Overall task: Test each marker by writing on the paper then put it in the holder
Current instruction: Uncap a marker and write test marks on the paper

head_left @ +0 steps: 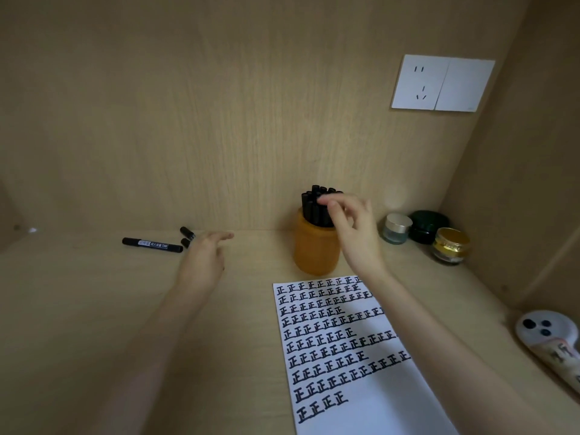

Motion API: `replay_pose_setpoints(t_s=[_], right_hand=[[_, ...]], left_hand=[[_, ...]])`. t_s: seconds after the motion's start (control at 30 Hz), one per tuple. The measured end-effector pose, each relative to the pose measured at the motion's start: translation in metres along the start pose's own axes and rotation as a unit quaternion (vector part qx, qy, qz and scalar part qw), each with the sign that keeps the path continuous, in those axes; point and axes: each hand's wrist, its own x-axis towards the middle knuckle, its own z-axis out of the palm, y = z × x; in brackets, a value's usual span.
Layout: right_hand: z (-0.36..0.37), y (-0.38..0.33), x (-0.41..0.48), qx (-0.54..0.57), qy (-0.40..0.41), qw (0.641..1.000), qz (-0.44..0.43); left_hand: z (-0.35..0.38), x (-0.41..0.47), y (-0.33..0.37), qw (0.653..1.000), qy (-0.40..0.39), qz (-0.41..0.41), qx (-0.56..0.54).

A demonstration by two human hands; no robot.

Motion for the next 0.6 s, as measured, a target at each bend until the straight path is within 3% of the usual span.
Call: replay_pose_setpoints(t_s=[0.2,0.6], right_hand=[[0.033,0.01,-0.057,0.018,-0.145,0.988,0.053],[0.041,0.015,-0.083,0.063,-0.155,0.978,0.127]], left_hand=[[0.003,-0.003,-0.045,0.994,-0.063,0.023,0.087],[-0.002,-0.015,-0.039,0.977,-0.078,0.159,0.117]])
